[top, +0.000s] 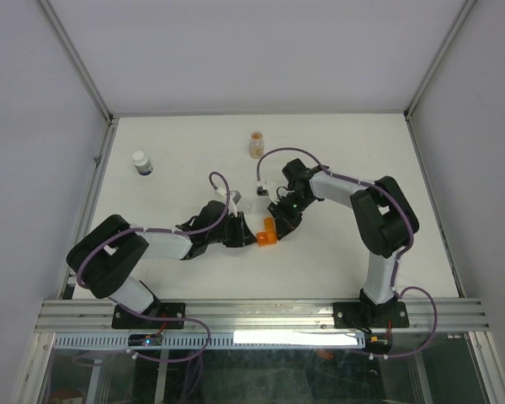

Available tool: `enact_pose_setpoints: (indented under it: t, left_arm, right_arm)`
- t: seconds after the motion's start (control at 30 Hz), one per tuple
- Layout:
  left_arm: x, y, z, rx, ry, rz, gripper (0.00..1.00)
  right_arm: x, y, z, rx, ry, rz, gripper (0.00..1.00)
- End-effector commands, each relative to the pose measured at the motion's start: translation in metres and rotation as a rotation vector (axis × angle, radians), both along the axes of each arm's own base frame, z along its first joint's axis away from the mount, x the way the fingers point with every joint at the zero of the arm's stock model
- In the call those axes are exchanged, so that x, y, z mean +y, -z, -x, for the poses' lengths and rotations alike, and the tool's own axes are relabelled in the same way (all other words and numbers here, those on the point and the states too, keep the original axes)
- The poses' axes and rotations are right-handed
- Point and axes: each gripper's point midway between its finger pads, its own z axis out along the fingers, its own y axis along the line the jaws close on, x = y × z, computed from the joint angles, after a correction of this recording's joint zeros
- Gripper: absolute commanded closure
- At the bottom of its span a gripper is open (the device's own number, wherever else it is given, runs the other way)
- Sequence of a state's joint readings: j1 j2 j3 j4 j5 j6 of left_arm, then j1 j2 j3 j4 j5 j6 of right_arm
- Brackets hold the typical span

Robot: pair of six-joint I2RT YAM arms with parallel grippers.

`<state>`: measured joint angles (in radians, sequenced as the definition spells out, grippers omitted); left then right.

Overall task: Sort the pills into containers
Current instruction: Unscrew the lid of the pill bottle.

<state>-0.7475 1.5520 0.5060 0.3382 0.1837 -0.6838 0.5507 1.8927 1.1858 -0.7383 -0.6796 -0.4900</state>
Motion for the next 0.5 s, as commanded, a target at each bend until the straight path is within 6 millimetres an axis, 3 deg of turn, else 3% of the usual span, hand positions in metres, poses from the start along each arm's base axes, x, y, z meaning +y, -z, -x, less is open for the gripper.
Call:
enact_pose_setpoints:
  t: [0.0, 0.13, 0.23, 0.37, 0.43, 0.47]
  left_arm:
    - [0.013, -0.004, -0.005, -0.059, -0.034, -0.071, 0.77]
    - [0.027, -0.033, -0.006, -0.140, -0.064, -0.065, 0.73]
    - [0.031, -0.071, -0.023, -0.279, -0.084, -0.048, 0.58]
    - [0.035, -0.131, -0.068, -0.494, -0.096, -0.019, 0.37]
    - [0.042, -0.160, -0.099, -0.566, -0.109, 0.018, 0.27]
    - [0.051, -0.172, -0.120, -0.592, -0.134, 0.027, 0.21]
  right_arm:
    - [-0.001, -0.024, -0.023, -0.089, -0.011, -0.036, 0.90]
    - [-0.016, -0.043, -0.038, -0.129, 0.028, -0.058, 0.89]
    - [-0.024, -0.062, -0.048, -0.168, 0.060, -0.075, 0.89]
    - [-0.036, -0.103, -0.068, -0.265, 0.115, -0.113, 0.89]
    - [-0.027, -0.147, -0.070, -0.304, 0.089, -0.279, 0.78]
    - [-0.026, -0.168, -0.074, -0.334, 0.095, -0.329, 0.67]
